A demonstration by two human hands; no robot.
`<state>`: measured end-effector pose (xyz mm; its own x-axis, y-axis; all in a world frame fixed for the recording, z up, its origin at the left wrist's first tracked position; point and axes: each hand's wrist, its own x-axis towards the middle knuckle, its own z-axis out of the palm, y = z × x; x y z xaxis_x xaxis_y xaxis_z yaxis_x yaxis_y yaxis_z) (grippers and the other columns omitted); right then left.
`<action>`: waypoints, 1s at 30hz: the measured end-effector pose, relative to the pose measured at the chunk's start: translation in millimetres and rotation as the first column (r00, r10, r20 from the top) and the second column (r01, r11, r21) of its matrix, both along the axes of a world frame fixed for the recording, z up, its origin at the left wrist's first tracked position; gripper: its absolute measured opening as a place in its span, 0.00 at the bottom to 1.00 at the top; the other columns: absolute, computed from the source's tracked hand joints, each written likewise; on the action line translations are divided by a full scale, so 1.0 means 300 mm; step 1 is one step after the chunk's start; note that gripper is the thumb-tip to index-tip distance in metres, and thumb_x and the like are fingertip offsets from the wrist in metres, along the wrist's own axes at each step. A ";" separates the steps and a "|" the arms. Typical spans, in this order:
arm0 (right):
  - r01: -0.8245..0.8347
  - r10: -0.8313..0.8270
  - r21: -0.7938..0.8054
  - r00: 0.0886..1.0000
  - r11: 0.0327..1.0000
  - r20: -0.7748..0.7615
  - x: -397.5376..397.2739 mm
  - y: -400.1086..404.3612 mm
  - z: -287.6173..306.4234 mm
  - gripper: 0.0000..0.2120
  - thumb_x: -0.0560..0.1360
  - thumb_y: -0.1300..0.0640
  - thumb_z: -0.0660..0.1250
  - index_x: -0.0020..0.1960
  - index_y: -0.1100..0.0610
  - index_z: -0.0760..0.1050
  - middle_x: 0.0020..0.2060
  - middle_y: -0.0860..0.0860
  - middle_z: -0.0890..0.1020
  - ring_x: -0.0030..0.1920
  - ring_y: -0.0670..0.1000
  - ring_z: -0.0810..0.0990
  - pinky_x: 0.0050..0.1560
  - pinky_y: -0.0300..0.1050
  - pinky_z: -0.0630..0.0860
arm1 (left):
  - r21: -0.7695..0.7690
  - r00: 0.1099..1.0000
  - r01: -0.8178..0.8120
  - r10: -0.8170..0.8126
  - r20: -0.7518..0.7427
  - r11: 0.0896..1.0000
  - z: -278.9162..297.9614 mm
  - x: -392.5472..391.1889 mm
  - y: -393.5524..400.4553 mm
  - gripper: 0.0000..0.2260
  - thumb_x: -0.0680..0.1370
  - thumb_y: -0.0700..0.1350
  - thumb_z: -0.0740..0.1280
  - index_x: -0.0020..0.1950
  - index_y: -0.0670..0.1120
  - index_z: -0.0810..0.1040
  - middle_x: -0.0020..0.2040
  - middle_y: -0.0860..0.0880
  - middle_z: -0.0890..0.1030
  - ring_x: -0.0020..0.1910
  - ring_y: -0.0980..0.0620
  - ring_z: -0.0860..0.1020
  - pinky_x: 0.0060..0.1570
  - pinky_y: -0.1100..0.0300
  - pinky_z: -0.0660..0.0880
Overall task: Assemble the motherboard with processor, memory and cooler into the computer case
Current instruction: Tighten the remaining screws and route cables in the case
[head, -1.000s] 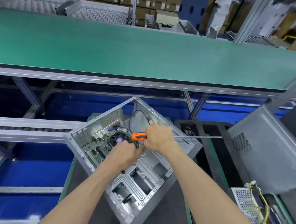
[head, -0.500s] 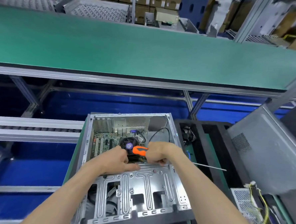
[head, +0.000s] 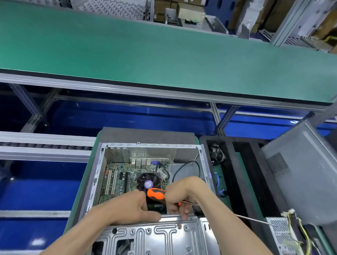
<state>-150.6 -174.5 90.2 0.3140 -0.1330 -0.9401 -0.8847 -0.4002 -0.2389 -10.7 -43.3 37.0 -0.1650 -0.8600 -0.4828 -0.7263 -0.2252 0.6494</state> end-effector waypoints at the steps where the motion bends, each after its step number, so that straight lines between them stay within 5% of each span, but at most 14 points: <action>1: 0.007 -0.007 0.014 1.000 1.000 0.000 0.007 -0.003 0.000 0.07 0.72 0.71 0.58 0.40 0.65 0.74 0.32 0.60 0.79 0.24 0.52 0.81 0.23 0.35 0.72 | -0.005 0.998 -0.035 0.034 -0.055 0.999 0.006 0.008 -0.014 0.29 0.71 0.70 0.65 0.24 0.47 0.69 0.20 0.53 0.65 0.21 0.54 0.61 0.24 0.60 0.57; 3: 0.044 -0.045 0.047 0.999 0.998 0.023 0.019 -0.018 0.004 0.05 0.77 0.68 0.62 0.48 0.68 0.77 0.39 0.61 0.81 0.26 0.51 0.82 0.24 0.35 0.73 | -0.005 0.982 -0.113 0.111 -0.153 0.994 0.016 0.025 -0.045 0.21 0.72 0.58 0.65 0.25 0.45 0.75 0.22 0.52 0.71 0.24 0.53 0.67 0.30 0.59 0.64; 6: 0.119 -0.123 0.034 0.983 0.992 0.135 0.038 -0.061 0.030 0.08 0.80 0.60 0.66 0.53 0.66 0.76 0.36 0.59 0.82 0.24 0.47 0.78 0.20 0.34 0.67 | 0.046 0.890 -0.323 0.320 -0.324 0.945 0.018 0.029 -0.090 0.08 0.65 0.44 0.64 0.28 0.41 0.73 0.22 0.51 0.67 0.22 0.51 0.63 0.27 0.61 0.60; 9: 0.258 -0.230 -0.037 0.910 0.965 0.345 0.068 -0.108 0.086 0.09 0.81 0.56 0.66 0.45 0.59 0.72 0.31 0.56 0.78 0.20 0.46 0.68 0.19 0.35 0.61 | 0.212 0.537 -0.688 0.684 -0.494 0.694 0.006 0.007 -0.147 0.08 0.67 0.40 0.63 0.27 0.45 0.71 0.21 0.51 0.61 0.20 0.52 0.55 0.26 0.64 0.52; 11: 0.380 -0.265 -0.114 0.801 0.918 0.537 0.098 -0.134 0.139 0.12 0.79 0.53 0.67 0.44 0.59 0.72 0.29 0.54 0.76 0.21 0.47 0.66 0.20 0.36 0.61 | 0.316 0.311 -0.765 0.753 -0.580 0.560 -0.008 -0.002 -0.180 0.11 0.73 0.39 0.62 0.31 0.45 0.69 0.24 0.52 0.57 0.22 0.53 0.52 0.24 0.65 0.52; 13: 0.562 -0.335 -0.088 0.604 0.823 0.723 0.124 -0.158 0.209 0.14 0.78 0.49 0.67 0.42 0.60 0.74 0.26 0.53 0.75 0.21 0.49 0.67 0.20 0.36 0.62 | 0.454 0.099 -0.735 0.742 -0.663 0.503 -0.017 -0.007 -0.201 0.13 0.79 0.40 0.61 0.33 0.46 0.69 0.27 0.52 0.56 0.23 0.54 0.52 0.19 0.65 0.53; 16: 0.781 -0.411 0.157 0.137 0.605 0.901 0.150 -0.191 0.333 0.17 0.77 0.47 0.67 0.38 0.60 0.74 0.25 0.54 0.76 0.20 0.53 0.73 0.19 0.38 0.64 | 0.617 -0.182 -0.645 0.694 -0.696 0.450 -0.026 0.001 -0.223 0.16 0.82 0.42 0.60 0.34 0.46 0.67 0.26 0.54 0.58 0.21 0.57 0.53 0.15 0.64 0.53; 18: 0.822 -0.400 0.345 -0.158 0.453 0.903 0.145 -0.214 0.391 0.18 0.77 0.49 0.67 0.36 0.62 0.75 0.25 0.58 0.78 0.22 0.58 0.78 0.20 0.41 0.70 | 0.723 -0.363 -0.555 0.662 -0.656 0.411 -0.032 0.013 -0.235 0.16 0.83 0.43 0.59 0.34 0.45 0.67 0.25 0.54 0.58 0.19 0.58 0.54 0.15 0.65 0.52; 20: 0.813 -0.370 0.469 -0.342 0.343 0.864 0.126 -0.225 0.409 0.18 0.77 0.52 0.66 0.34 0.63 0.76 0.26 0.60 0.79 0.25 0.62 0.81 0.23 0.44 0.76 | 0.800 -0.510 -0.467 0.623 -0.592 0.377 -0.032 0.023 -0.239 0.16 0.83 0.44 0.58 0.35 0.45 0.68 0.25 0.54 0.61 0.19 0.57 0.57 0.16 0.65 0.56; 22: 0.829 -0.310 0.484 -0.399 0.281 0.863 0.099 -0.220 0.389 0.18 0.77 0.54 0.65 0.31 0.61 0.76 0.28 0.60 0.81 0.29 0.61 0.83 0.27 0.45 0.78 | 0.813 -0.590 -0.445 0.560 -0.582 0.376 -0.037 0.028 -0.239 0.15 0.83 0.43 0.58 0.38 0.41 0.73 0.27 0.51 0.68 0.22 0.56 0.66 0.24 0.64 0.70; 25: 0.902 -0.182 0.359 -0.321 0.239 0.929 0.066 -0.195 0.339 0.20 0.74 0.51 0.64 0.25 0.54 0.77 0.28 0.57 0.82 0.31 0.50 0.79 0.34 0.48 0.75 | 0.762 -0.589 -0.496 0.483 -0.647 0.416 -0.035 0.035 -0.233 0.20 0.83 0.42 0.57 0.41 0.33 0.84 0.40 0.40 0.83 0.40 0.43 0.85 0.51 0.48 0.79; 30: 0.883 -0.151 0.399 -0.372 0.248 0.916 0.057 -0.157 0.322 0.22 0.73 0.49 0.63 0.23 0.55 0.74 0.25 0.63 0.75 0.19 0.53 0.68 0.24 0.41 0.65 | 0.744 -0.602 -0.454 0.447 -0.661 0.490 -0.020 0.041 -0.219 0.23 0.73 0.31 0.49 0.64 0.27 0.73 0.62 0.30 0.78 0.62 0.33 0.78 0.64 0.42 0.72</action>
